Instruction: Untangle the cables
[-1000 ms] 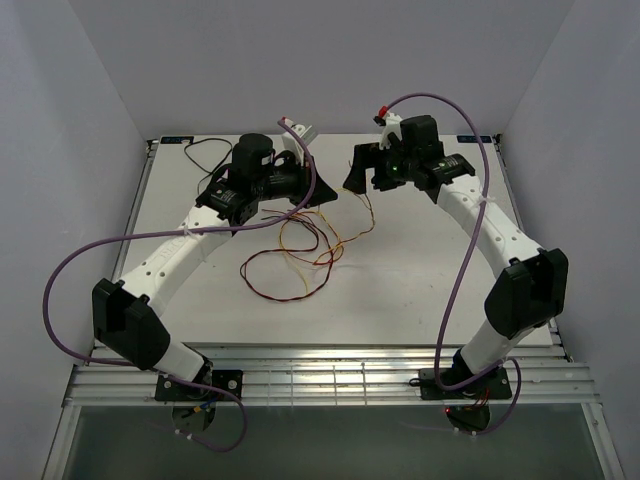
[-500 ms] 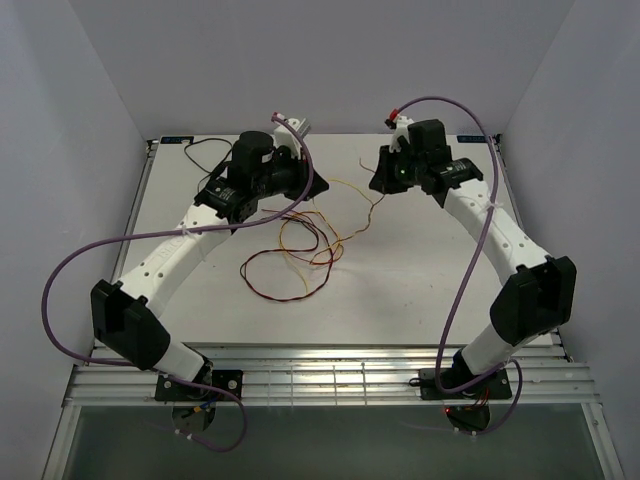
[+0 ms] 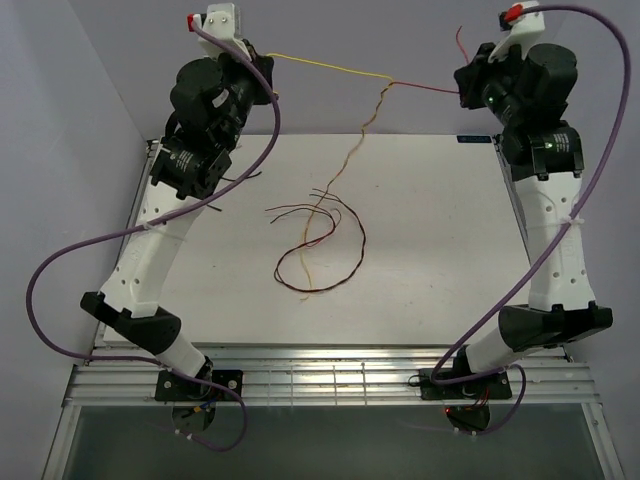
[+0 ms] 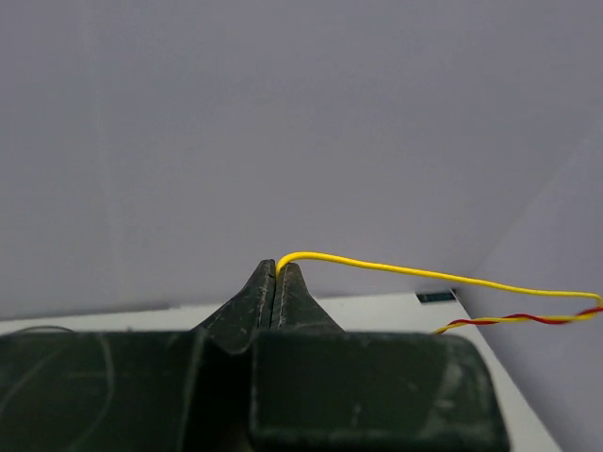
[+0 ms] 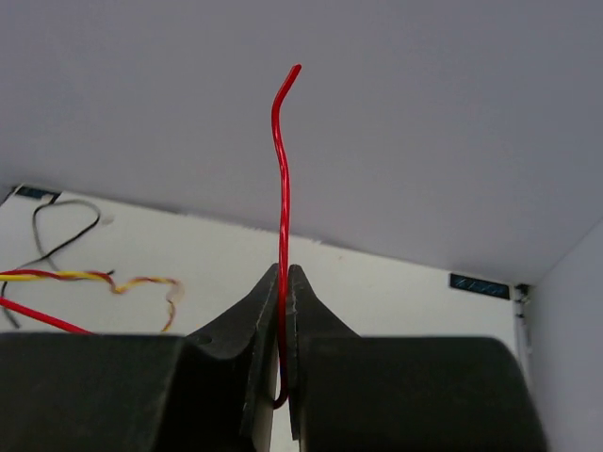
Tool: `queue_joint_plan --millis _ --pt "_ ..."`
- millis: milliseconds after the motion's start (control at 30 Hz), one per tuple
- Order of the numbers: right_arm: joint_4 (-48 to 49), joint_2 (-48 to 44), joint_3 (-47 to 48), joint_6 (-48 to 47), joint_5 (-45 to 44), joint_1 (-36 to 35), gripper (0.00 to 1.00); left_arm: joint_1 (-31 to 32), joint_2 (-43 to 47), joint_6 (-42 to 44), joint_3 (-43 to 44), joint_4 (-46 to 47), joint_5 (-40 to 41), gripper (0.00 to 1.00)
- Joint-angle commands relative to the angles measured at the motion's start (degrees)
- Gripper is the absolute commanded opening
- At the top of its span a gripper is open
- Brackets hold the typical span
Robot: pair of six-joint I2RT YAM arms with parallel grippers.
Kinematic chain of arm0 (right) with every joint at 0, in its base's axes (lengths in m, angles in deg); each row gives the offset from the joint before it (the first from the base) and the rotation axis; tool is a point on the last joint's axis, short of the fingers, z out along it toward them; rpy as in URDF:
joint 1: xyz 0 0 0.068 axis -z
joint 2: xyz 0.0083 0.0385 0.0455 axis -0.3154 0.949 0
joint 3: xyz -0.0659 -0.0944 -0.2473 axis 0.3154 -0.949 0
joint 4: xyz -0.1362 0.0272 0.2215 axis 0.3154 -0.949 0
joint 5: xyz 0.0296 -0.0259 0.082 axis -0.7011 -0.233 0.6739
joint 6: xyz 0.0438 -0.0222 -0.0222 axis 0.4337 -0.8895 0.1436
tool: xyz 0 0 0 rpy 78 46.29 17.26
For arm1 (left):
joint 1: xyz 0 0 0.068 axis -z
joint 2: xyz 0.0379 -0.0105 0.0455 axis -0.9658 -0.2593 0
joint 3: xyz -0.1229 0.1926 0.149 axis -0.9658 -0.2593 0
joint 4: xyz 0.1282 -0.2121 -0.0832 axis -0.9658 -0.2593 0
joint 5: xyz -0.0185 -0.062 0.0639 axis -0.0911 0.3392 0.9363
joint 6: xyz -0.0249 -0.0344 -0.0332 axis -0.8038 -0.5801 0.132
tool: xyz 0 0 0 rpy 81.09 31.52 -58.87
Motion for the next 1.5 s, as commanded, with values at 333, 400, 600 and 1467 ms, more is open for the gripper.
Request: queue_joint_plan --millis 333,400,600,1467 --pt "13.7 -3.5 13.0 -17.9 -29.4 6.7 0.08 -1.7 5.1 33.5 2.7 36.3 27.8 0.00" --pt "15.5 -3.7 12.2 -20.5 -31.2 6.8 0.08 -1.7 5.0 36.6 2.7 40.9 29.3 0.00" --pt "19.6 -3.0 10.1 -26.6 -36.7 7.7 0.08 -2.4 3.9 51.0 3.1 54.5 32.1 0.00" --pt "27.3 -5.4 -1.7 -34.1 -38.8 18.0 0.08 -30.3 -1.4 41.8 -1.2 48.7 28.7 0.00"
